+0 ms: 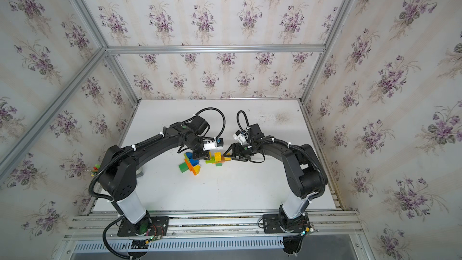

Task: Assemble a fork with lego
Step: Assemble the lego brick with the lego brick.

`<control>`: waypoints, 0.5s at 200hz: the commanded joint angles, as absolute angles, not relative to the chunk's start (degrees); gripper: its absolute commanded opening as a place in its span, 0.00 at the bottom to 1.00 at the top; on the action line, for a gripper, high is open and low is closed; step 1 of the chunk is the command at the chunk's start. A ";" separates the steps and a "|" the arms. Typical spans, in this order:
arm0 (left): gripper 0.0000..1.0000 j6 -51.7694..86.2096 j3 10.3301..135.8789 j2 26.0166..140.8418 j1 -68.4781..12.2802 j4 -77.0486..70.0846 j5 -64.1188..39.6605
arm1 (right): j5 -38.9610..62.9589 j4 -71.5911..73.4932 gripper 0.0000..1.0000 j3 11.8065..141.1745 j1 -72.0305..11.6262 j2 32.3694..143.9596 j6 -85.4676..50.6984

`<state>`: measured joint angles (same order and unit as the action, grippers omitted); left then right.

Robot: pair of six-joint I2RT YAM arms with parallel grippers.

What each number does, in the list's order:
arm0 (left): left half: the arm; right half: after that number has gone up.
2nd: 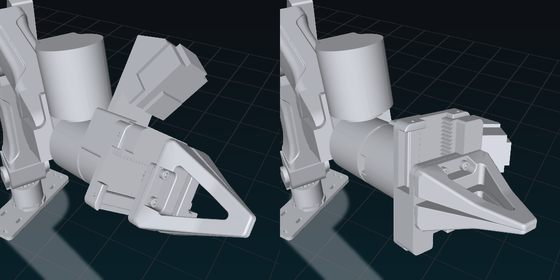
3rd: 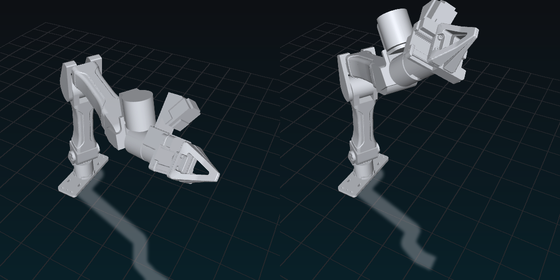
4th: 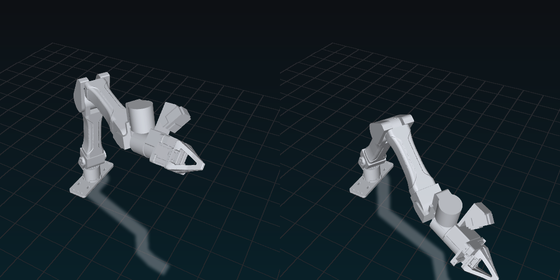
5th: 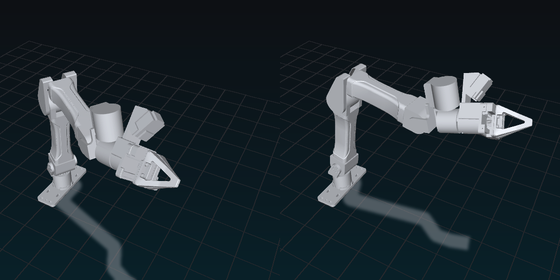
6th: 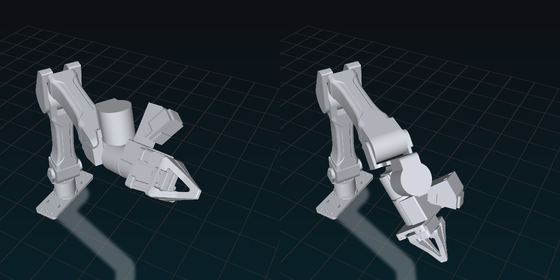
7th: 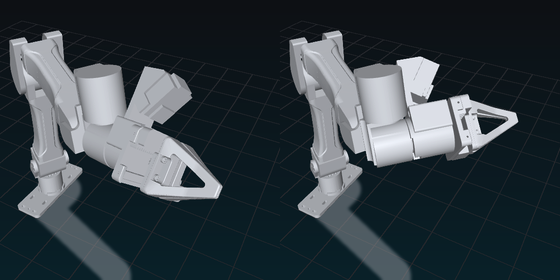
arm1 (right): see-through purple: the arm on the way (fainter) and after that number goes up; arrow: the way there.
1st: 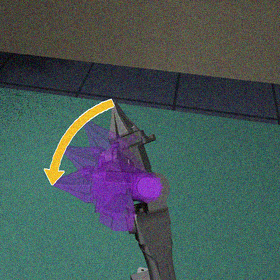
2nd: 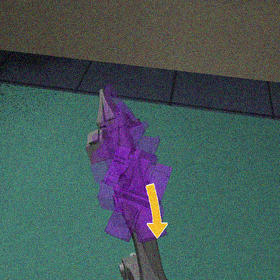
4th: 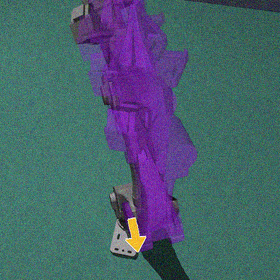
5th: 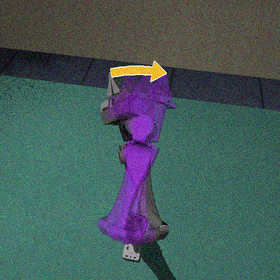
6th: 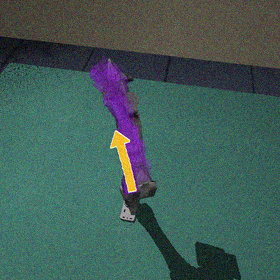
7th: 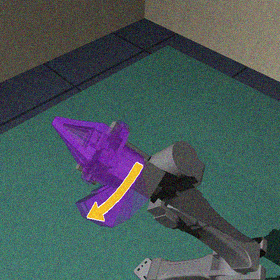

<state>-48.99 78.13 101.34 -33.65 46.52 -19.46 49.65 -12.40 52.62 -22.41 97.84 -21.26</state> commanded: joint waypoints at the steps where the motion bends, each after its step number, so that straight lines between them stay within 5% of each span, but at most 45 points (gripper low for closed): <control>1: 0.25 -49.23 78.88 100.95 -33.66 47.18 -20.04 | 52.76 -9.52 0.69 52.65 -22.41 98.73 -21.92; 100: 0.25 -48.96 77.92 100.15 -33.66 47.91 -19.78 | 53.93 -7.56 0.56 52.47 -22.41 100.29 -22.85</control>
<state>-48.84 78.15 100.62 -33.65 46.81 -19.44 53.12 -8.84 52.36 -22.44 100.18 -22.57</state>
